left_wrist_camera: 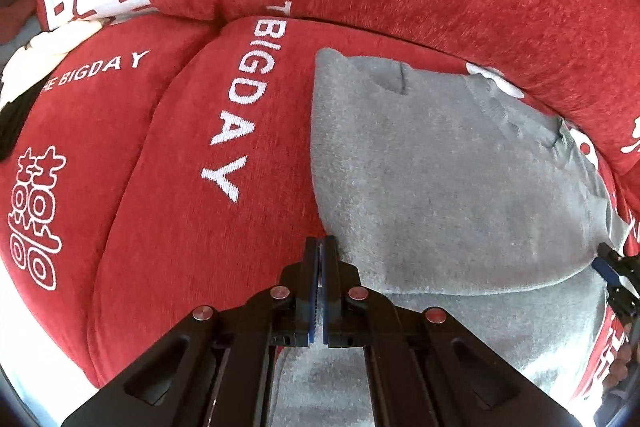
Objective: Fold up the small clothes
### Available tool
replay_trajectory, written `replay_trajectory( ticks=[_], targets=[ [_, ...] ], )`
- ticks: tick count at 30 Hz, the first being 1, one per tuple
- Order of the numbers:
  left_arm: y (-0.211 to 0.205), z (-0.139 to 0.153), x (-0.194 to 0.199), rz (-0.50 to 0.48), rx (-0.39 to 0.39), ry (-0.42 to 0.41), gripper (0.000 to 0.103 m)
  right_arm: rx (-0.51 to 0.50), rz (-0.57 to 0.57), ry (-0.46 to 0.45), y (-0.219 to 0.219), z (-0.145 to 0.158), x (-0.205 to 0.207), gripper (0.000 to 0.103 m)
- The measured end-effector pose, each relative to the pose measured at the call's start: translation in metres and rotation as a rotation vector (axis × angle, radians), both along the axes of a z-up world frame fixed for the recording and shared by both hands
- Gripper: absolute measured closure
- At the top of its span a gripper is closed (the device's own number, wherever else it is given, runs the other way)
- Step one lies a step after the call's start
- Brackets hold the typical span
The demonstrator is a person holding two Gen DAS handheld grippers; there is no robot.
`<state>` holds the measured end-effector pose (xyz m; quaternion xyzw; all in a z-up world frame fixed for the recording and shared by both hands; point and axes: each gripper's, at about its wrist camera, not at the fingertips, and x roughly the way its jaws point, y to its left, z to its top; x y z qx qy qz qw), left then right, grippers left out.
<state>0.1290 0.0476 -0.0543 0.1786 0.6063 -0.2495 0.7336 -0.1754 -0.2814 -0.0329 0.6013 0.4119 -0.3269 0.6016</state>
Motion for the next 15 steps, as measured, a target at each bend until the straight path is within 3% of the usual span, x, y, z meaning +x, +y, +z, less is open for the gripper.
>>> replay_trajectory(
  ticks=[1, 2, 7, 11, 13, 14, 15],
  targets=[
    [0.002, 0.001, 0.001, 0.002, 0.0, 0.0, 0.102, 0.005, 0.01, -0.011, 0.002, 0.008, -0.009, 0.056],
    [0.002, 0.001, 0.002, 0.005, -0.002, 0.001, 0.102, 0.008, 0.018, -0.016, 0.005, 0.01, -0.006, 0.05],
    [0.01, 0.001, 0.006, 0.01, -0.005, 0.013, 0.102, 0.1, 0.071, -0.123, 0.032, 0.013, 0.017, 0.05],
    [0.02, -0.002, 0.012, 0.024, 0.005, 0.024, 0.099, 0.245, 0.127, -0.261, 0.074, 0.001, 0.055, 0.05],
    [0.025, -0.005, 0.015, 0.033, 0.032, 0.019, 0.03, 0.328, 0.147, -0.324, 0.099, -0.006, 0.074, 0.05],
    [0.029, -0.005, 0.017, 0.05, 0.073, -0.011, 0.003, 0.365, 0.151, -0.342, 0.111, -0.012, 0.088, 0.05],
    [0.032, -0.003, 0.018, 0.052, 0.078, -0.025, 0.001, 0.403, 0.154, -0.357, 0.124, -0.019, 0.101, 0.05]
  ],
)
